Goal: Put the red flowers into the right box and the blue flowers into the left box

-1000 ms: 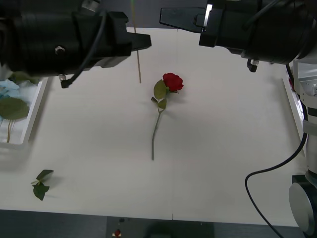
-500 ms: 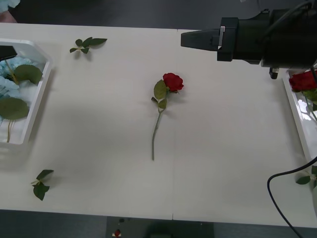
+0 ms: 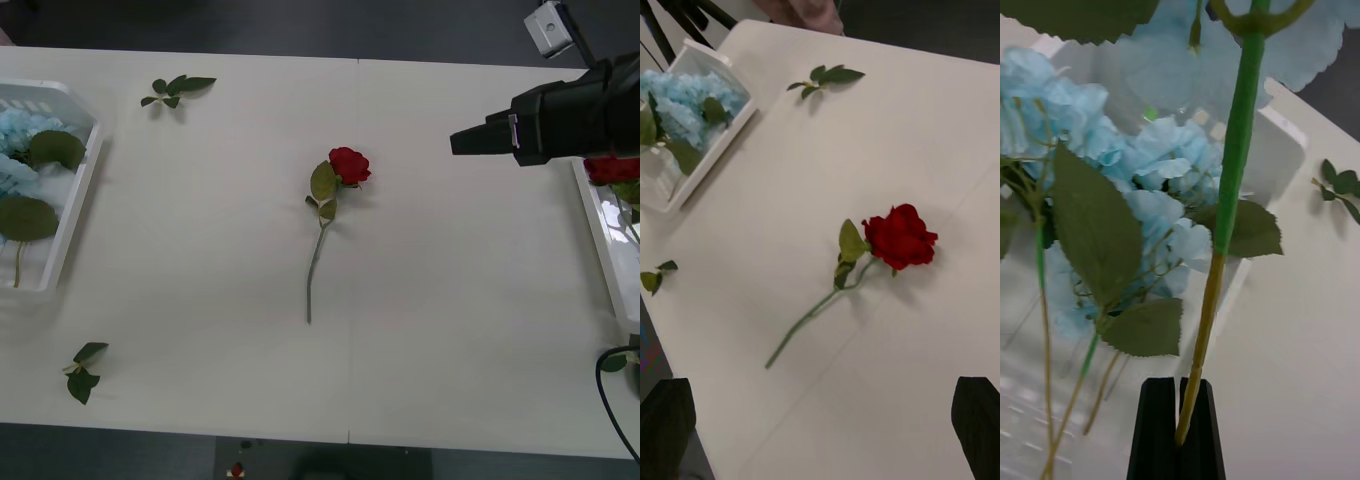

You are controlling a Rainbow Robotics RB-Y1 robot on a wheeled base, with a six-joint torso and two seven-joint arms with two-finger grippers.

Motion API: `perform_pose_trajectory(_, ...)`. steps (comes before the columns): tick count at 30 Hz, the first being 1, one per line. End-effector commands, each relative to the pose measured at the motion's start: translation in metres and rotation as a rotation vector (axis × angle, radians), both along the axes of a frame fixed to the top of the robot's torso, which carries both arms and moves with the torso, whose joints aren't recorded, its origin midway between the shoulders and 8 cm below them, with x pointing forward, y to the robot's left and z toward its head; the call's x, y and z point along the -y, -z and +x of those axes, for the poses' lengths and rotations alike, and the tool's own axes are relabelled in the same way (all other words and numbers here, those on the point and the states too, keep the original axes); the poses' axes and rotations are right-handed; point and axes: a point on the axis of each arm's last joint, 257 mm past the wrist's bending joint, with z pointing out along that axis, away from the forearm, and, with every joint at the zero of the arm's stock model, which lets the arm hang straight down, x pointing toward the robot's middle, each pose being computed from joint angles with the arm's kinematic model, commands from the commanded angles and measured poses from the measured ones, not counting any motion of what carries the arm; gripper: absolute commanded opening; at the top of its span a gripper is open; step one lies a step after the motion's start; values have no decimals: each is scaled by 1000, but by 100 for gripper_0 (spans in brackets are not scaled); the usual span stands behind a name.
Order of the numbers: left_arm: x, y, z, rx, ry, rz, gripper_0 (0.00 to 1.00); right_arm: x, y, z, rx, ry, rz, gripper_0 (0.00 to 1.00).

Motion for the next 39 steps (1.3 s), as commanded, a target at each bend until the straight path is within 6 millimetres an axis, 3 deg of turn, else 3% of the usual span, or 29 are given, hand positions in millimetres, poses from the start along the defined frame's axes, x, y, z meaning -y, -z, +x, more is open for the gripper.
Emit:
perform_pose_trajectory(1,-17,-11,3,-6,4,84,0,26,-3,-3,111,-44,-125,100)
perform_pose_trajectory(4,-24,-3,2,-12,-11,85,2,42,0,-8,148,-71,-169,100)
perform_pose_trajectory(6,-26,-3,3,-10,-13,93,15,51,0,-10,175,-91,-197,100)
perform_pose_trajectory(13,-28,-4,5,7,-16,105,75,84,3,-19,308,-180,-323,100)
perform_pose_trajectory(18,-30,-7,7,18,-19,115,96,101,9,-31,350,-229,-372,100)
perform_pose_trajectory(20,-29,-8,8,25,-17,116,100,104,10,-35,367,-255,-385,100)
perform_pose_trajectory(30,-32,-11,9,38,-22,120,100,107,13,-59,433,-354,-328,100)
perform_pose_trajectory(39,-31,-13,10,44,-22,120,100,114,22,-67,445,-413,-243,100)
